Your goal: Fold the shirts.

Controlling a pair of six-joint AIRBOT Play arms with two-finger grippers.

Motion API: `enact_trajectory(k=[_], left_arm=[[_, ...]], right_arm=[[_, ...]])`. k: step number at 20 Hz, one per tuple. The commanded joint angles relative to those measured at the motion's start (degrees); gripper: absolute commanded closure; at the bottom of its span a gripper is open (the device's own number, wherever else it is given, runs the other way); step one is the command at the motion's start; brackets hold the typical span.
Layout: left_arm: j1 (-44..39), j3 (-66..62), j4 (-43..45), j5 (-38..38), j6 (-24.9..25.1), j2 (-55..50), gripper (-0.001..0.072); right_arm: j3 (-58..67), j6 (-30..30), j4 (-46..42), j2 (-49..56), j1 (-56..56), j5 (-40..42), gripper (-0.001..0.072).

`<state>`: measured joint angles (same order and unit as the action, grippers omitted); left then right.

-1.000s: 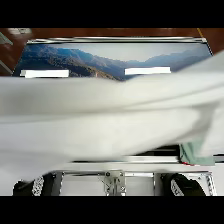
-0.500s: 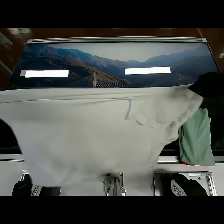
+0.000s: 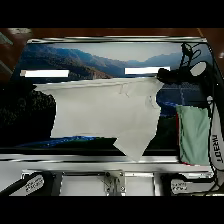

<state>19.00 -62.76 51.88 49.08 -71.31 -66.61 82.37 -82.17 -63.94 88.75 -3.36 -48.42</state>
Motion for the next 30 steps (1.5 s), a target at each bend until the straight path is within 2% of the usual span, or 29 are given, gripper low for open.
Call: enact_trajectory(k=[1,4,11,13,17,20,22,25,26,27,28,29,30], left_arm=[[-6.16,-1.73,-1.99,-18.32,1.46,-11.23,0.067],[-8.94,-1.79,-1.99,-26.4,1.49,-16.48,0.0669],[-10.32,-1.79,-1.79,-26.53,2.32,-21.35,0.0669],[-9.66,-2.38,-1.38,-22.38,2.32,-21.24,0.0669],[-8.48,-3.17,5.49,-5.57,2.05,-21.55,0.067],[-8.2,-3.17,10.4,1.99,-3.8,-22.51,0.067],[-7.91,-3.17,10.8,3.1,-5.35,-22.77,0.067],[-7.96,-3.17,10.75,3.02,-7.45,-23.37,0.0669],[-7.96,-3.17,10.75,3.02,-8.48,-23.65,0.0642],[-7.96,-3.19,10.73,3.02,-8.5,-23.69,0.0511],[-7.85,-3.52,10.75,3.34,-8.48,-23.61,0.0365],[-7.43,-4.68,10.75,4.92,-8.48,-23.54,0.0244],[-6.6,-6.49,10.82,7.45,-8.41,-23.41,0.0233]], right_arm=[[-0.42,0.87,3.93,7.19,0.0,8.83,0.0641],[-0.42,1.46,4.22,9.77,0.0,10.67,0.0641],[-0.42,0.74,5.2,11.98,0.0,10.97,0.064],[-0.31,-1.07,5.16,11.47,-0.04,6.86,0.064],[-0.07,-5.07,1.84,9.84,0.0,-12.15,0.064],[-0.31,-9.64,-6.69,10.69,1.25,-21.42,0.0641],[-0.31,-11.91,-10.71,11.54,1.68,-22.88,0.064],[-0.31,-12.74,-5.38,12.72,1.68,-20.55,0.0629],[-0.28,-12.74,-3.02,12.87,1.68,-19.41,0.0567],[-0.28,-12.66,-0.68,12.85,1.66,-18.67,0.0394],[-0.24,-11.87,1.57,12.7,1.66,-18.45,0.0188],[0.02,-9.68,3.3,12.44,1.55,-18.56,0.0119],[0.59,-8.02,3.61,11.78,1.22,-20.57,0.0119]])
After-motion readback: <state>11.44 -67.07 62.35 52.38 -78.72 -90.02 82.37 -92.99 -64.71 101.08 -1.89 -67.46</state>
